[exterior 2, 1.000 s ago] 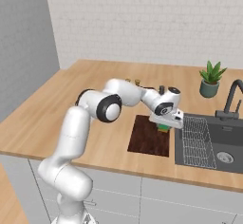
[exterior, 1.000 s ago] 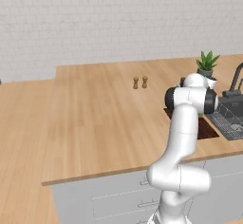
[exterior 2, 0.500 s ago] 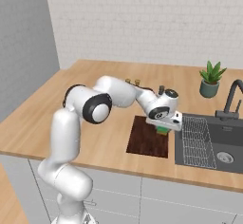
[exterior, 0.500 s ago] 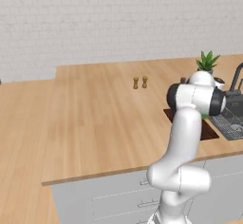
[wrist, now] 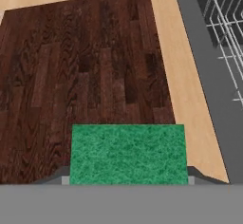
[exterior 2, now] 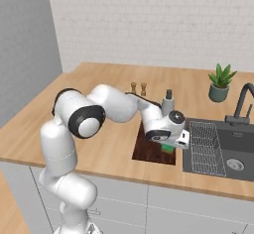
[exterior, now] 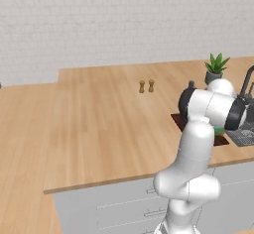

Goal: Pick up the sponge from the counter and clean the cutting board by briefly scrubbing or pressing down on the cutting board. Once finished, release the sponge.

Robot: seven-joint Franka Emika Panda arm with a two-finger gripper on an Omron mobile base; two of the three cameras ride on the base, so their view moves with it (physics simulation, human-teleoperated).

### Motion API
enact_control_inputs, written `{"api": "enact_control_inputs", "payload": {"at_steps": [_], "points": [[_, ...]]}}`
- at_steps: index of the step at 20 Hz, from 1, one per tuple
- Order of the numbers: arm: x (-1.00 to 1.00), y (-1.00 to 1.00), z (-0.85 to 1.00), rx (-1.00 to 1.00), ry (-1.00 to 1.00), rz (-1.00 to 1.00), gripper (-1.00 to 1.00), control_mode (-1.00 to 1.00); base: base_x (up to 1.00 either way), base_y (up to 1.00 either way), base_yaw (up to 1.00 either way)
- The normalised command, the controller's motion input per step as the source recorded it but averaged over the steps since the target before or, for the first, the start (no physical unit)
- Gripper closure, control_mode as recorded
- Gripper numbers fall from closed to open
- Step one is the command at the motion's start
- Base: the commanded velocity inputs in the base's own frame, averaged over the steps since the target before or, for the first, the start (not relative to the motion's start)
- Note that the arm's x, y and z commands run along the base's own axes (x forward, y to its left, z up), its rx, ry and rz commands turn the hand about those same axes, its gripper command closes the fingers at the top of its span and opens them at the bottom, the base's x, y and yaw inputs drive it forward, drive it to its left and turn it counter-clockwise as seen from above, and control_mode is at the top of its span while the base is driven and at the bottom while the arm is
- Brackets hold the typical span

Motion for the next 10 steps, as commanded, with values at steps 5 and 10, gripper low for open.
{"api": "enact_control_inputs", "payload": {"at_steps": [5, 10], "points": [[-0.09, 0.34, -0.93, 0.00, 0.01, 0.00, 1.00, -1.00, 0.00, 0.00, 0.00], [0.01, 0.84, -1.00, 0.00, 0.01, -0.01, 1.00, -1.00, 0.00, 0.00, 0.00]]}}
